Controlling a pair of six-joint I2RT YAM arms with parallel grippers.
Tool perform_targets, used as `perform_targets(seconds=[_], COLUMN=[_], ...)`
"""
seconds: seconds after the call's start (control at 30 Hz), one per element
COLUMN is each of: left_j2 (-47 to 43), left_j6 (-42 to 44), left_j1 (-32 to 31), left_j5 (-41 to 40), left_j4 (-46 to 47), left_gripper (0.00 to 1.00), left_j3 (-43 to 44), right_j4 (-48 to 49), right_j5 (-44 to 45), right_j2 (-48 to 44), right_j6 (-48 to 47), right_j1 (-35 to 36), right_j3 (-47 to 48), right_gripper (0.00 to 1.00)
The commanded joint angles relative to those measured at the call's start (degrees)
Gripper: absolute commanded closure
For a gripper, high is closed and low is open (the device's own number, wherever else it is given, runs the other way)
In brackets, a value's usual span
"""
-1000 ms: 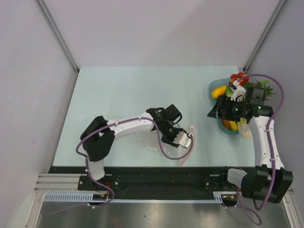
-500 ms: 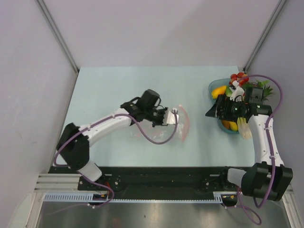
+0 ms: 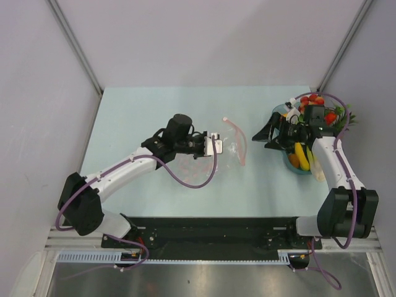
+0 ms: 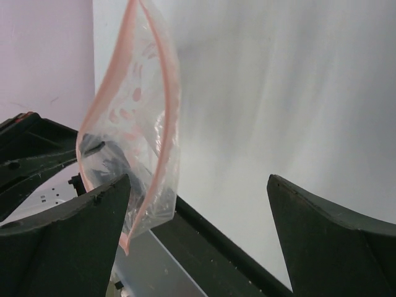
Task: Place the food in the zip-top bag and seal the zipper
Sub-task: Pick up the zipper food storage bag at the center of the board.
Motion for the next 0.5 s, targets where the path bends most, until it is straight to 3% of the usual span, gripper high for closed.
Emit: perform_targets(seconds=[0.0,0.23,0.3,0.4,0.43,0.47], left_j2=[-2.3,-2.3,-2.5,-2.9,-2.9,-2.8], left_j6=[-0.2,0.9,1.3,2.0,1.7,0.6], left_j1=[-0.1,-0.2,-0.3,-0.6,-0.6,-0.7], left_j5=[1.6,2.2,2.3,1.7,1.4,0.4], left_j4=[3.4,3.8,4.0,3.6,2.8,2.3], left_gripper=[1.00,1.00,1.00,1.00,1.00,1.00], left_j3=[-0.7,-0.3,-0.8,-1.5,-1.5,-0.9], right_j4=[4.6,8.3,9.1,10.2,10.3,10.1], right_j5=[-0.5,-0.7,-0.5,-1.4,-1.6,-1.3], right_j2=[2.5,7.8,8.7,9.9,9.8,9.6], right_j6=[0.9,1.0,1.0,1.9,1.9,1.9], right_j1=[3.5,8.2,9.1,9.7,9.9,10.0], right_j3=[3.9,4.7,5.2,6.1,6.8,7.2], right_gripper=[0.04,0.16,0.27,0.56,0.83,0.94])
